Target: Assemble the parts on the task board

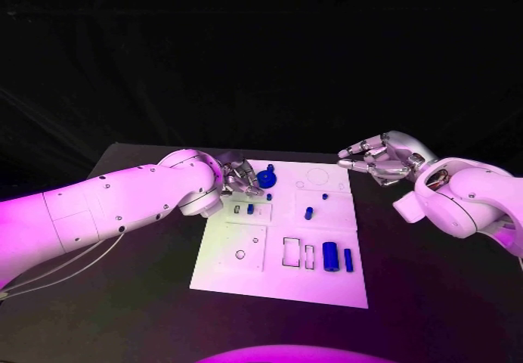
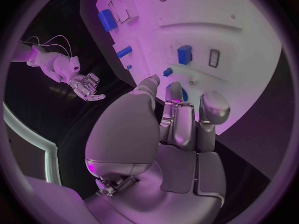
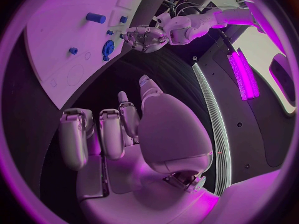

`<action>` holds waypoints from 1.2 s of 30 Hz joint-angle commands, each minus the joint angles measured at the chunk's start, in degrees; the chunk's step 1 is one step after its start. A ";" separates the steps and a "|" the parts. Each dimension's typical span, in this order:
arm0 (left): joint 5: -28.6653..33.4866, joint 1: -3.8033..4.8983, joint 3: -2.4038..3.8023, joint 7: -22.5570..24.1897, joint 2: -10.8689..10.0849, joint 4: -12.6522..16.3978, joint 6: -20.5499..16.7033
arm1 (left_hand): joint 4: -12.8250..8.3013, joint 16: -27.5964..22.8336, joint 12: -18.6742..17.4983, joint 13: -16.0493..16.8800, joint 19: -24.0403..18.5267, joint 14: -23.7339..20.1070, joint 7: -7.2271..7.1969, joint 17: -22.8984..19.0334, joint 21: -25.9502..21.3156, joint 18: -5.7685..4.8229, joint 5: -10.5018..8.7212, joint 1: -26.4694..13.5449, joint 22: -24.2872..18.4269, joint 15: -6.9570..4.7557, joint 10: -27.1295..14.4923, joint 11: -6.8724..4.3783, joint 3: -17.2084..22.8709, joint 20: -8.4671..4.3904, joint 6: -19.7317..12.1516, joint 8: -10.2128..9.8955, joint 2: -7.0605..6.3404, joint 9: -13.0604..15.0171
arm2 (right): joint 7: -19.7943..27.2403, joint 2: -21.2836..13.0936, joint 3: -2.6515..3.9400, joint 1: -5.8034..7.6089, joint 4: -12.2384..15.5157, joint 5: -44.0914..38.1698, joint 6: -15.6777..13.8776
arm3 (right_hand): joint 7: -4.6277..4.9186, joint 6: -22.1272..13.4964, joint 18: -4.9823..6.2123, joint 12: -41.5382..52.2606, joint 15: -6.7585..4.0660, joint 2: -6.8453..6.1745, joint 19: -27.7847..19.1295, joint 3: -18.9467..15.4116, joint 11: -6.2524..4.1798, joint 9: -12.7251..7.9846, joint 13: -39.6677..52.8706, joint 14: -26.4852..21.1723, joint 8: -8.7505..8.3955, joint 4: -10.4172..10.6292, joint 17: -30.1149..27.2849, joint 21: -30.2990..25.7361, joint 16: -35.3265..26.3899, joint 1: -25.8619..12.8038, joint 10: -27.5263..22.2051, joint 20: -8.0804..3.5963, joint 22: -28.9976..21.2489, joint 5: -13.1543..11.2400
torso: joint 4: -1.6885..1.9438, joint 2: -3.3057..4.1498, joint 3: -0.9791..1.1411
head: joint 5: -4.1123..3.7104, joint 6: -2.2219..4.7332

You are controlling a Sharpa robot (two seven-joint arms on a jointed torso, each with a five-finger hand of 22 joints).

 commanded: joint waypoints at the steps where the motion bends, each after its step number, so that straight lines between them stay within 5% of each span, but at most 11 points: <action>1: -7.98 -0.15 -0.03 9.70 0.83 -0.28 -4.72 | -0.85 -4.99 -2.40 -2.31 -2.46 -3.05 0.62 -5.06 -3.38 1.38 0.32 2.79 -4.30 0.45 -2.00 0.38 1.83 0.50 -0.32 -1.10 -0.54 -1.15 | 0.43 0.02 0.00 -0.07 0.00 -0.02 0.57 | 0.09 -0.17 0.92 -0.21 -0.44 -0.16 2.35 -0.40 0.06 -0.06 1.31 3.30 -0.36 0.08 5.29 -0.32 -0.10 -0.60 -0.07 -0.46 10.24 0.18 | -0.02 0.05 -0.03 | -0.14 0.19; 3: -11.94 -0.35 -0.08 11.21 1.45 -0.63 -4.83 | -1.06 -10.44 -4.97 -5.26 -3.66 -6.25 1.08 -10.63 -5.18 1.69 0.19 4.05 -6.18 1.11 -3.18 0.96 3.34 1.11 -0.77 -2.59 -1.59 -2.67 | 0.47 0.01 0.00 -0.10 0.02 -0.02 0.56 | 0.09 -0.17 0.92 -0.21 -0.44 -0.16 2.35 -0.40 0.06 -0.06 1.31 3.30 -0.36 0.08 5.29 -0.32 -0.10 -0.60 -0.07 -0.46 10.24 0.18 | -0.06 0.08 -0.05 | -0.21 0.31; 7: -17.33 -0.59 -0.12 12.17 2.11 -1.14 -4.63 | -0.98 -13.59 -7.13 -8.31 -4.07 -7.71 1.23 -14.46 -5.96 1.85 0.08 4.32 -6.86 1.53 -4.09 1.49 4.22 1.60 -0.40 -3.62 -2.80 -4.12 | 0.51 -0.03 0.00 -0.13 0.08 -0.02 0.54 | 0.08 -0.17 0.90 -0.18 -0.44 -0.14 2.39 -0.40 0.06 -0.06 1.33 3.30 -0.36 0.07 5.29 -0.26 -0.10 -0.59 -0.05 -0.47 10.29 0.19 | -0.11 0.02 -0.02 | -0.36 0.37; 15: -23.22 -0.71 -0.14 12.28 2.88 -1.68 -3.38 | -0.56 -12.35 -9.50 -12.64 -2.16 -6.32 1.07 -15.15 -3.77 1.31 -0.05 3.64 -3.74 1.70 -4.39 1.78 4.49 1.86 0.63 -5.21 -4.15 -6.38 | 0.56 -0.05 0.00 -0.18 0.16 -0.02 0.46 | 0.08 -0.15 0.89 -0.14 -0.45 -0.11 2.41 -0.40 0.05 -0.05 1.36 3.31 -0.36 0.06 5.33 -0.22 -0.08 -0.58 -0.02 -0.47 10.32 0.23 | -0.01 0.01 0.00 | -0.53 0.49; 26: -24.16 -0.73 -0.09 10.90 3.03 -2.65 -3.03 | -0.08 -9.65 -9.99 -15.78 0.14 -4.57 0.67 -14.29 -0.74 0.58 -0.03 3.26 0.30 1.36 -2.13 1.44 4.79 1.72 3.38 -6.08 -3.68 -8.12 | 0.56 0.03 0.00 -0.21 0.15 -0.03 0.47 | 0.07 -0.14 0.89 -0.13 -0.45 -0.09 2.42 -0.39 0.04 -0.05 1.37 3.33 -0.36 0.03 5.36 -0.21 -0.06 -0.56 0.00 -0.47 10.33 0.26 | -0.08 0.05 0.00 | -0.61 0.80; 30: -21.83 -0.66 0.06 10.03 2.58 -3.75 -3.34 | 1.22 -3.85 -7.43 -15.80 3.93 -0.95 -0.25 -8.75 4.24 -0.71 -0.20 1.33 7.02 0.46 2.43 0.20 3.76 1.06 6.81 -5.19 -3.62 -8.24 | 0.52 0.06 0.00 -0.21 0.12 -0.03 0.50 | 0.07 -0.13 0.89 -0.11 -0.45 -0.07 2.42 -0.38 0.04 -0.05 1.39 3.33 -0.35 0.01 5.37 -0.22 -0.06 -0.54 0.01 -0.47 10.32 0.29 | -0.04 0.05 -0.07 | -0.78 0.94; 36: -13.36 1.12 1.07 7.72 1.22 -6.03 3.52 | 3.47 8.23 1.16 -11.60 7.35 4.83 -2.01 5.55 9.24 -2.02 -0.24 -4.87 13.72 -1.26 8.45 -1.58 -1.13 -0.43 9.81 -3.18 -3.10 -6.99 | 0.41 0.01 0.00 -0.21 0.02 -0.03 0.47 | 0.07 -0.13 0.89 -0.10 -0.45 -0.07 2.42 -0.38 0.04 -0.05 1.39 3.33 -0.35 0.01 5.37 -0.22 -0.06 -0.54 0.02 -0.47 10.32 0.29 | -0.01 0.05 0.05 | -0.68 0.87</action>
